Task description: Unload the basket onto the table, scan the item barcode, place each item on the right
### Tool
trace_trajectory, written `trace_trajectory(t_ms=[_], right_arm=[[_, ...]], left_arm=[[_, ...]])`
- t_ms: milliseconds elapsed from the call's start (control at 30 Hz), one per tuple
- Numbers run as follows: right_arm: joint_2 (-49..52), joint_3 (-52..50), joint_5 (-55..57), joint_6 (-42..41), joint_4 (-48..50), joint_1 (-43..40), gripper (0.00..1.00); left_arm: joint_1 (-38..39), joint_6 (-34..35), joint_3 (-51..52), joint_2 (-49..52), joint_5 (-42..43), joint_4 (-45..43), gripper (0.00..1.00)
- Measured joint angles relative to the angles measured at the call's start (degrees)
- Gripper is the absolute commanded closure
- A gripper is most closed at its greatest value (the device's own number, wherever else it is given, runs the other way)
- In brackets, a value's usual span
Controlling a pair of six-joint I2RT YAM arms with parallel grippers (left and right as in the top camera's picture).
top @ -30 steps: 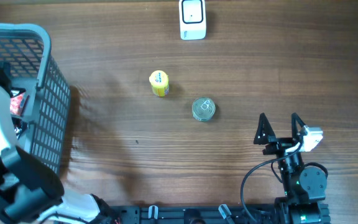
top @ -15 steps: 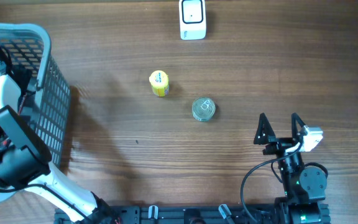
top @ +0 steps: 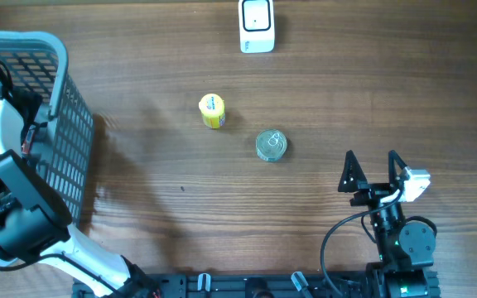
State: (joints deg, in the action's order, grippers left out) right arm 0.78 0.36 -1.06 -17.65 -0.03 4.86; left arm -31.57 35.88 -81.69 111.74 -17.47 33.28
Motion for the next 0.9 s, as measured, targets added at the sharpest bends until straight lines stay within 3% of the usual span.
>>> trace_trajectory(t_ms=[500, 567, 700, 900], right_arm=[[0.0, 0.0, 0.0, 0.0, 0.0, 0.0, 0.0], [0.0, 0.0, 0.0, 0.0, 0.0, 0.0, 0.0], [0.0, 0.0, 0.0, 0.0, 0.0, 0.0, 0.0], [0.0, 0.0, 0.0, 0.0, 0.0, 0.0, 0.0]], left_arm=[[-0.48, -0.04, 0.0, 6.36, -1.57, -1.77, 0.0], [-0.48, -0.07, 0.0, 6.45, -1.92, -2.05, 0.16], [-0.48, -0.26, 0.0, 6.45, -1.97, -1.99, 0.34], [-0.48, -0.24, -0.04, 5.97, -2.05, 0.35, 0.34]])
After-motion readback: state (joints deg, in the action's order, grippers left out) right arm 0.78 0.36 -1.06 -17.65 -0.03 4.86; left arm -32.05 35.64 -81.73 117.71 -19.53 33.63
